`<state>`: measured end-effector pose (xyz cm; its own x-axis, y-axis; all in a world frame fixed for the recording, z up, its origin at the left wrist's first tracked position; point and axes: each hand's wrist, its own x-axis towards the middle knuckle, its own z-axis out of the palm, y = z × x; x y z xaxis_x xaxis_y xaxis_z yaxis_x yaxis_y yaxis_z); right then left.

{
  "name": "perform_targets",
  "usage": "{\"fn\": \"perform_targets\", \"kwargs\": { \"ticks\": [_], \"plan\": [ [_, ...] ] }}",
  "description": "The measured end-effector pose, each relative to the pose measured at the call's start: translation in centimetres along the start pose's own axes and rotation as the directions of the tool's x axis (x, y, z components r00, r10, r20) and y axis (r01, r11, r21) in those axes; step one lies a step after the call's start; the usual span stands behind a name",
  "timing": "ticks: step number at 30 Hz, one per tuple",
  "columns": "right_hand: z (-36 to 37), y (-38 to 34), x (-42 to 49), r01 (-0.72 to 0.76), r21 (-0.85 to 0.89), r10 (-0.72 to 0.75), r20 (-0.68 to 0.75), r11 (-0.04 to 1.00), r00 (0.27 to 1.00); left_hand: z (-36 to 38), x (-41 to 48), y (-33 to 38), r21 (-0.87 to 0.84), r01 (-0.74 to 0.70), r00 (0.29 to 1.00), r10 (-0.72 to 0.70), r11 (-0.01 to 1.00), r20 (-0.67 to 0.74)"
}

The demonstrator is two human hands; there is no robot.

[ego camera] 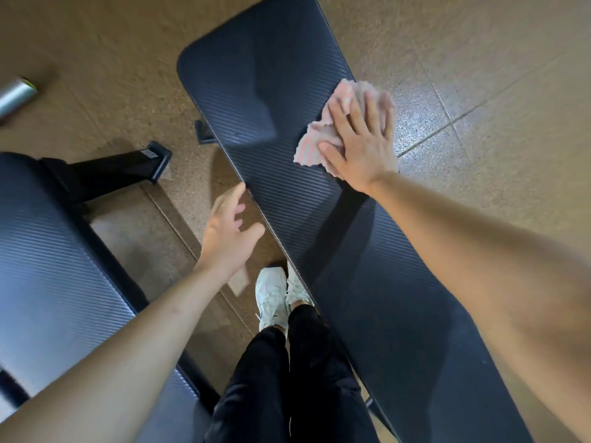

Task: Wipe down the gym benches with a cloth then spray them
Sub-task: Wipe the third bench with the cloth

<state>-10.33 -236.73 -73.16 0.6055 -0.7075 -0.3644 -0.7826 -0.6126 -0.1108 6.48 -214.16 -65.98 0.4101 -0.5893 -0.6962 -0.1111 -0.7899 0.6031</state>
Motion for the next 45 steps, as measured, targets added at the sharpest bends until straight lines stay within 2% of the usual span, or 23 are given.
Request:
{"fn": "perform_targets", "kwargs": {
  "ticks": [2, 4, 6, 8, 10, 12, 14, 17, 19, 21, 23, 25, 29, 31, 34, 38, 40, 43, 44, 45],
  "plan": [
    [-0.2, -1.0, 0.8, -0.140, 0.071, 0.141, -0.007, 0.988, 0.990, -0.2, 1.8, 1.5, -0.026, 0.046, 0.995, -0.048, 0.999, -0.083],
    [-0.1, -2.8, 1.3, -0.235, 0.101, 0.238, -0.019, 0.967, 0.971, -0.5, 3.7, 2.8, -0.084, 0.138, 0.984, -0.147, 0.987, -0.105],
    [0.1, -4.6, 1.6, -0.237, 0.132, 0.242, -0.022, 0.962, 0.970, -0.9, 5.4, 3.0, -0.150, 0.201, 0.974, -0.214, 0.968, -0.079],
    [0.4, -6.6, 1.2, -0.119, 0.131, 0.122, -0.018, 0.984, 0.992, -1.2, 6.1, 3.0, -0.151, 0.211, 0.973, -0.223, 0.966, -0.067],
    [1.2, -8.7, 0.3, 0.077, 0.081, -0.075, -0.024, 0.994, 0.997, -1.6, 5.0, 4.2, -0.062, 0.199, 0.979, -0.201, 0.978, -0.038],
    [2.0, -10.8, -0.5, 0.283, 0.016, -0.282, -0.020, 0.959, 0.959, -2.3, 4.1, 4.5, 0.019, 0.164, 0.986, -0.165, 0.986, 0.031],
    [2.4, -11.8, -0.4, 0.444, -0.037, -0.444, 0.001, 0.895, 0.896, -3.1, 4.0, 4.1, 0.015, 0.141, 0.983, -0.142, 0.990, 0.113],
    [1.8, -10.2, 1.6, 0.590, -0.093, -0.589, 0.041, 0.802, 0.807, -4.0, 4.6, 3.1, 0.059, 0.131, 0.982, -0.138, 0.990, 0.130],
    [0.9, -8.0, 3.6, 0.610, -0.136, -0.609, 0.053, 0.780, 0.791, -4.5, 5.1, 2.6, 0.033, 0.159, 0.977, -0.162, 0.987, 0.135],
    [-0.4, -5.9, 5.7, 0.502, -0.107, -0.504, 0.016, 0.858, 0.864, -4.9, 5.3, 2.8, 0.012, 0.150, 0.977, -0.150, 0.989, 0.154],
    [-1.8, -4.5, 7.8, 0.334, -0.035, -0.335, -0.042, 0.942, 0.941, -5.3, 5.7, 2.7, 0.004, 0.133, 0.974, -0.131, 0.991, 0.186],
    [-2.9, -4.0, 9.5, 0.174, 0.015, -0.173, -0.063, 0.985, 0.983, -5.9, 6.2, 2.2, 0.007, 0.131, 0.969, -0.130, 0.991, 0.210],
    [-3.6, -7.3, 11.4, -0.101, 0.103, 0.106, -0.047, 0.990, 0.993, -7.6, 7.6, 1.9, 0.083, 0.131, 0.958, -0.148, 0.988, 0.244],
    [-3.4, -9.5, 11.4, -0.117, 0.126, 0.124, -0.044, 0.985, 0.991, -8.5, 8.5, 2.3, 0.127, 0.107, 0.964, -0.134, 0.986, 0.231],
    [-2.8, -12.0, 10.7, 0.078, 0.046, -0.077, -0.030, 0.996, 0.997, -10.3, 10.3, 3.1, 0.088, 0.109, 0.986, -0.119, 0.990, 0.120],
    [-1.8, -15.0, 9.4, 0.381, -0.072, -0.381, 0.014, 0.922, 0.924, -12.3, 12.9, 4.6, -0.072, 0.110, 0.992, -0.114, 0.991, -0.055],
    [-1.8, -14.9, 10.1, 0.500, -0.092, -0.498, 0.048, 0.861, 0.866, -13.0, 13.9, 5.4, -0.118, 0.092, 0.993, -0.099, 0.989, -0.060],
    [-3.0, -12.6, 13.1, 0.701, -0.167, -0.691, 0.120, 0.694, 0.713, -13.4, 14.9, 6.6, -0.136, 0.065, 0.998, -0.067, 0.989, -0.017],
    [-3.6, -11.7, 14.3, 0.728, -0.191, -0.717, 0.134, 0.659, 0.684, -13.4, 15.2, 7.0, -0.141, 0.063, 0.998, -0.065, 0.988, -0.014],
    [-4.3, -10.8, 15.3, 0.714, -0.208, -0.706, 0.122, 0.669, 0.697, -13.4, 15.4, 7.3, -0.152, 0.068, 0.997, -0.071, 0.986, -0.015]
  ]
}}
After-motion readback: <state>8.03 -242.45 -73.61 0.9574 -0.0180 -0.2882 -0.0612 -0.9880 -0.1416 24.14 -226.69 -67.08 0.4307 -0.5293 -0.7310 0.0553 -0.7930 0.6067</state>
